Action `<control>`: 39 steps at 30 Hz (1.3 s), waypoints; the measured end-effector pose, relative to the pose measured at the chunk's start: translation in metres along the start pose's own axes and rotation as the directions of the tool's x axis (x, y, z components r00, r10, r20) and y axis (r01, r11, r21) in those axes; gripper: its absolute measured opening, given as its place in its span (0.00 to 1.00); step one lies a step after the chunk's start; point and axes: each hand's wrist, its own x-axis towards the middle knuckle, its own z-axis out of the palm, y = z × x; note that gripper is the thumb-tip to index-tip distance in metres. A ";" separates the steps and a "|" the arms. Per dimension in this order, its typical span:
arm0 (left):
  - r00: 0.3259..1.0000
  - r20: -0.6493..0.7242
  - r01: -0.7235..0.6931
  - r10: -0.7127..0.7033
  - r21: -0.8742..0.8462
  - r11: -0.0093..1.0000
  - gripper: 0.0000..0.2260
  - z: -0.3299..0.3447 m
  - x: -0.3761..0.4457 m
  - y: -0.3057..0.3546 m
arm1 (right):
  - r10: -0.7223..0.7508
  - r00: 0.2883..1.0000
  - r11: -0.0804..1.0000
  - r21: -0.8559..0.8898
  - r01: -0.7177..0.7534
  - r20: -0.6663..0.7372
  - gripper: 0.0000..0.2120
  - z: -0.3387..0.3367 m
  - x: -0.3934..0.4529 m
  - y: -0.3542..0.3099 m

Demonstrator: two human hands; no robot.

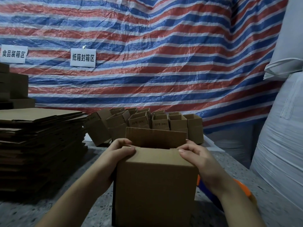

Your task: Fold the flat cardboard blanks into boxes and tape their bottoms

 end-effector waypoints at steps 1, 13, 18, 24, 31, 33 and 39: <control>1.000 -0.010 0.004 -0.004 -0.023 1.000 0.24 0.001 0.001 0.001 | 0.020 1.000 1.000 0.020 -0.020 0.010 0.17 0.000 0.001 0.001; 0.999 0.035 0.007 -0.003 -0.097 0.995 0.43 -0.002 0.003 0.010 | -0.020 1.000 0.973 0.230 0.015 0.017 0.47 0.000 0.002 0.007; 0.996 0.070 -0.046 0.051 -0.069 0.997 0.28 -0.004 0.001 0.010 | -0.007 0.999 0.981 0.196 -0.001 0.038 0.45 0.000 0.003 0.009; 0.997 0.017 -0.074 0.074 -0.022 0.997 0.16 -0.007 0.001 0.004 | 0.021 0.998 0.965 0.259 -0.036 0.060 0.11 -0.001 0.003 0.010; 0.998 -0.034 0.053 -0.052 0.029 0.998 0.12 -0.008 0.006 0.003 | 0.042 0.998 0.986 0.166 -0.035 -0.038 0.09 -0.001 0.006 0.006; 0.997 -0.040 0.066 -0.063 0.075 0.995 0.14 -0.006 0.004 0.005 | 0.045 0.998 0.992 0.118 -0.039 -0.049 0.04 -0.002 0.007 0.004; 0.979 -0.028 -0.127 0.200 0.685 0.717 0.05 0.008 -0.004 0.025 | 0.037 0.998 0.998 0.058 -0.035 -0.046 0.06 -0.002 0.004 0.001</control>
